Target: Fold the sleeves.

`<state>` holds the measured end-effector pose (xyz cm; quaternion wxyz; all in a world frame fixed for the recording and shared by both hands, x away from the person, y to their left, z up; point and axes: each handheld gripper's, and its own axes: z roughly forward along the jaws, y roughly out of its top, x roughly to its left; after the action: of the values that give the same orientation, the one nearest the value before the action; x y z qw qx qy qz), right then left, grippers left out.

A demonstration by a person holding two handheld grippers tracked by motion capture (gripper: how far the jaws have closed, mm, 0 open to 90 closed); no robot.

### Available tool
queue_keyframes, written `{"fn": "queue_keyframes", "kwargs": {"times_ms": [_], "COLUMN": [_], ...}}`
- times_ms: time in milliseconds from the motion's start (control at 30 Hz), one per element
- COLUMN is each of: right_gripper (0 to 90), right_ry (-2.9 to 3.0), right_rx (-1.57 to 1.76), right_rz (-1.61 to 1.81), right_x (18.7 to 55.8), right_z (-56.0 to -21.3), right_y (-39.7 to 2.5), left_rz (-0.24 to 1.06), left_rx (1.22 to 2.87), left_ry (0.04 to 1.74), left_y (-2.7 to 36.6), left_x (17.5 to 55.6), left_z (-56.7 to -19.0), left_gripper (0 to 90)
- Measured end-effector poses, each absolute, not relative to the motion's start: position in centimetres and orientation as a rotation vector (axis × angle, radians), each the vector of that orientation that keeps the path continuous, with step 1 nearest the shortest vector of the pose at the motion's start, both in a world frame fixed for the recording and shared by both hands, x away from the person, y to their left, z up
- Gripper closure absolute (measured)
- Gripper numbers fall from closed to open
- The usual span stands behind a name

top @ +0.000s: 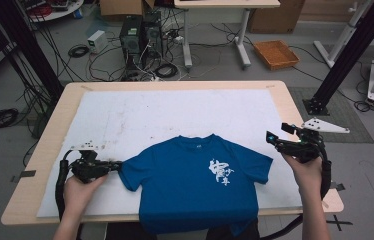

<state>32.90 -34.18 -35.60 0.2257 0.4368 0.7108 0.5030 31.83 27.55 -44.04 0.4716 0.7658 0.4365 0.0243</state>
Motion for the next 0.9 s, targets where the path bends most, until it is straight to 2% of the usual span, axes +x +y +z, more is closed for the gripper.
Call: {"fn": "queue_keyframes", "kwargs": {"times_ms": [167,267,433,467,500,700,733,767,800,833,867,900], "right_gripper": [25.4,25.4,25.4,25.4,25.4,25.4,25.4,25.4,25.4,25.4,25.4,25.4], "right_ry": [1.956,1.955,1.942,1.941,1.941,1.947,1.947,1.947,1.942,1.942,1.937,1.937], "right_rx": [1.194,1.198,1.187,1.187,1.187,1.180,1.180,1.180,1.184,1.184,1.188,1.188], "right_rz": [1.392,1.398,1.412,1.414,1.414,1.408,1.406,1.406,1.406,1.406,1.408,1.408], "right_x": [32.9,32.7,32.6,32.5,32.5,32.5,32.5,32.5,32.5,32.5,32.6,32.6], "right_z": [-35.5,-35.3,-35.1,-35.0,-35.0,-35.0,-35.1,-35.1,-35.1,-35.1,-35.1,-35.1], "right_y": [-34.2,-34.1,-34.3,-34.2,-34.2,-34.1,-34.2,-34.2,-34.3,-34.3,-34.5,-34.5], "left_rz": [0.041,0.023,-0.063,-0.109,-0.109,-0.182,-0.198,-0.208,-0.199,-0.180,-0.121,-0.121], "left_rx": [1.801,1.785,1.768,1.757,1.757,1.816,1.814,1.805,1.790,1.771,1.751,1.751], "left_ry": [0.999,0.939,0.888,0.893,0.893,0.875,0.866,0.846,0.839,0.828,0.819,0.819], "left_y": [27.0,25.4,20.7,18.5,18.5,12.4,11.6,11.1,10.8,10.8,11.2,11.2], "left_x": [31.5,31.3,31.8,32.1,32.1,33.5,33.7,33.9,34.0,34.0,33.9,33.9], "left_z": [-42.3,-40.8,-39.9,-40.1,-40.1,-41.7,-42.1,-42.3,-42.4,-42.3,-42.0,-42.0], "left_gripper": [87.6,87.7,87.6,87.6,87.6,87.2,76.8,76.8,64.1,64.1,55.8,52.7]}}
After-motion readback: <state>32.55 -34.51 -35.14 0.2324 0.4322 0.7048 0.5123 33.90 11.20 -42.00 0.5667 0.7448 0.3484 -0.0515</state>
